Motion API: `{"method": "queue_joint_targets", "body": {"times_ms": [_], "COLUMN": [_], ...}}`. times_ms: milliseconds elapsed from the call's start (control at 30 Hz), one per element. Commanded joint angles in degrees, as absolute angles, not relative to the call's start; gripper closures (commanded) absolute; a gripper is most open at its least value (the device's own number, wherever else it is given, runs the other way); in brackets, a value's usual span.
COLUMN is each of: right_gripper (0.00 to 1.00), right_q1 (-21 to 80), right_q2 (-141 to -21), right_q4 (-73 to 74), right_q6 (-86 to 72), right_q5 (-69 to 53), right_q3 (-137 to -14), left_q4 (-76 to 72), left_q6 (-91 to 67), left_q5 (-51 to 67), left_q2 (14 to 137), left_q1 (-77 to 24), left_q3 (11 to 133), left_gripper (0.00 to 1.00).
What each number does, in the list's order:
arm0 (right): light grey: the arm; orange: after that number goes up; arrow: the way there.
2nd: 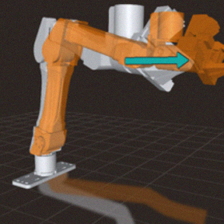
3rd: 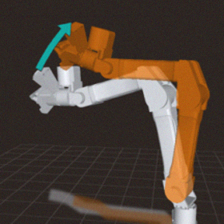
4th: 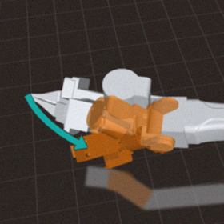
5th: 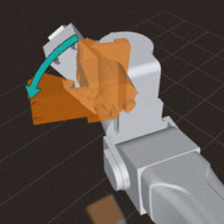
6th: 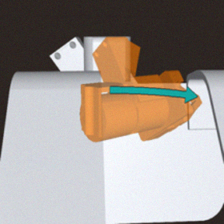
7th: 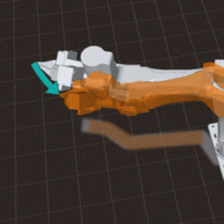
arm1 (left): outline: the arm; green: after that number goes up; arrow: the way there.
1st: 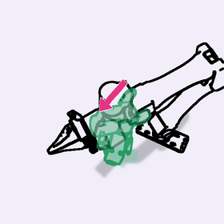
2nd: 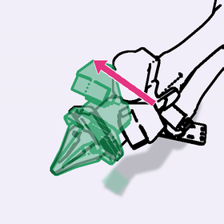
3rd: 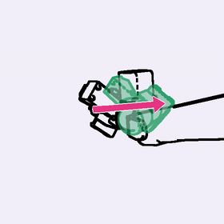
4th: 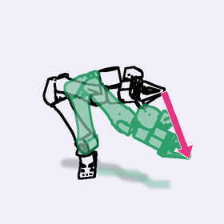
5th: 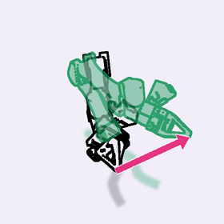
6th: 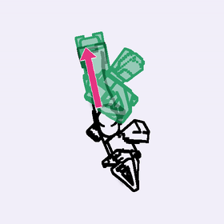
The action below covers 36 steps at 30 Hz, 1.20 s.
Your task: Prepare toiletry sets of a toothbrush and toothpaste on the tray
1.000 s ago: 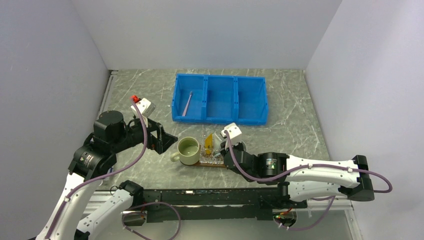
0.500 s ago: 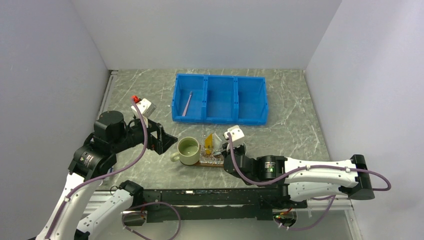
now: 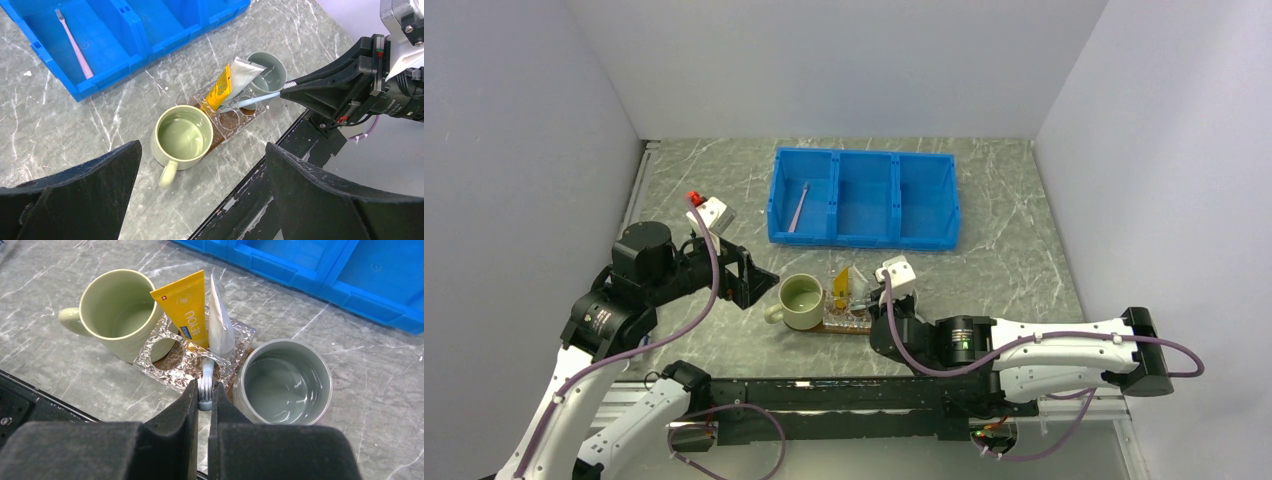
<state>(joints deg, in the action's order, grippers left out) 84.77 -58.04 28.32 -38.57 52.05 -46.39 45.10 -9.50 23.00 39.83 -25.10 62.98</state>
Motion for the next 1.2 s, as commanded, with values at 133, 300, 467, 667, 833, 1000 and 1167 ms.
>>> {"method": "queue_joint_targets", "body": {"times_ms": [133,300,467,667,833,1000,1167], "right_gripper": [0.88,0.82,0.78,0.74,0.71,0.69,0.68], "right_q1": [87.0,88.1,89.2,90.5,91.6,92.7,93.2], "right_q2": [-57.4,-57.2,-57.3,-58.1,-58.9,-59.5,-59.6], "right_q4": [28.1,28.8,29.8,31.0,32.2,34.8,38.6], "right_q6": [-41.2,-41.6,-42.3,-43.8,-44.5,-44.4,-43.4], "right_q5": [57.0,58.4,59.7,60.9,62.5,64.4,65.9], "right_q3": [-45.9,-46.2,-46.6,-46.9,-48.0,-51.1,-55.3], "left_q4": [44.1,43.9,43.8,43.9,44.0,43.8,43.2], "left_q6": [-9.2,-9.4,-9.7,-9.9,-9.9,-10.3,-11.3], "left_q5": [22.7,22.9,23.0,23.2,23.2,23.6,23.3], "left_q2": [39.3,39.3,39.3,39.2,39.1,39.1,40.0], "left_q1": [-25.2,-25.1,-25.2,-25.1,-25.2,-25.2,-25.2], "left_q3": [64.2,64.2,64.1,63.9,64.0,63.9,63.9], "left_gripper": [0.01,0.0,0.01,0.01,0.01,0.01,0.01]}}
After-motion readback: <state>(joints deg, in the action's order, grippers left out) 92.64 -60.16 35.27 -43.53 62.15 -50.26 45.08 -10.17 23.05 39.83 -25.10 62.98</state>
